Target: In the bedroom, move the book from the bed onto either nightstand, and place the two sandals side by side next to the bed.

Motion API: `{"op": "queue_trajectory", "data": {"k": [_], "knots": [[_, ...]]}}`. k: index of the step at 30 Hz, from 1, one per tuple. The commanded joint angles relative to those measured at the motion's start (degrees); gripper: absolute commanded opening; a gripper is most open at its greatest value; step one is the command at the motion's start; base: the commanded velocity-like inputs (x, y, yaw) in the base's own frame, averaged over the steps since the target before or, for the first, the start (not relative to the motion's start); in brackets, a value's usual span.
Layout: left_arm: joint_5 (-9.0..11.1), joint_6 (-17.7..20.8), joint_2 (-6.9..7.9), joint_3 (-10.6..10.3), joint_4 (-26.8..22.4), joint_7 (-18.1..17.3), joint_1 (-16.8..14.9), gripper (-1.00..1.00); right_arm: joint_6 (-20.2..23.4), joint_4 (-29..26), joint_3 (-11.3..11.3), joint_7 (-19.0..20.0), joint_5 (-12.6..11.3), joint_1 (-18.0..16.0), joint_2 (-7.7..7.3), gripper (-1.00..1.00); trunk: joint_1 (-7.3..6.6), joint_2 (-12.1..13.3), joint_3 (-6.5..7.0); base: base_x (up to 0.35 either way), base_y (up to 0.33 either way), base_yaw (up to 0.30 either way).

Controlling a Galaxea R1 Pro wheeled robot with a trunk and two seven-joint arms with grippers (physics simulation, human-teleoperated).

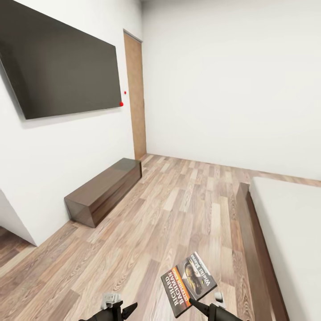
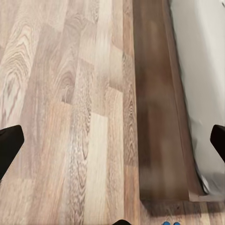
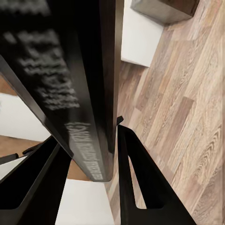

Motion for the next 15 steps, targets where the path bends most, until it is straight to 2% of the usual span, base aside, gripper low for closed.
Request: {"op": "queue_trajectory", "data": {"k": [1, 4, 7, 11, 15], "knots": [[0.32, -0.31, 0.03, -0.35, 0.07, -0.06, -0.05, 1.00, 0.57, -0.01, -0.57, 0.07, 0.24, -0.03, 0.01, -1.00, 0.03, -0.03, -0.06, 0.313, -0.074, 0.000], [0.32, -0.30, 0.06, -0.35, 0.13, 0.00, -0.05, 1.00, -0.60, -0.01, -0.57, -2.39, 0.23, -0.03, -0.02, -1.00, 0.03, -0.03, -0.06, 0.313, -0.075, 0.000], [0.32, -0.24, 0.06, -0.38, 0.14, 0.02, -0.05, 1.00, -3.95, -0.01, -0.57, -7.81, 0.20, -0.03, -0.03, -1.00, 0.03, -0.03, -0.06, 0.313, -0.076, 0.000], [0.32, -0.23, 0.08, -0.37, 0.15, 0.07, -0.05, 1.00, -4.93, -0.01, -0.54, -10.08, 0.19, -0.03, -0.03, -1.00, 0.03, -0.03, -0.06, 0.313, -0.078, 0.000], [0.32, -0.22, 0.11, -0.37, 0.16, 0.10, -0.05, 1.00, -5.15, -0.06, -0.46, -10.62, 0.23, -0.03, -0.04, -1.00, 0.03, -0.03, -0.06, 0.313, -0.084, 0.000]]}}
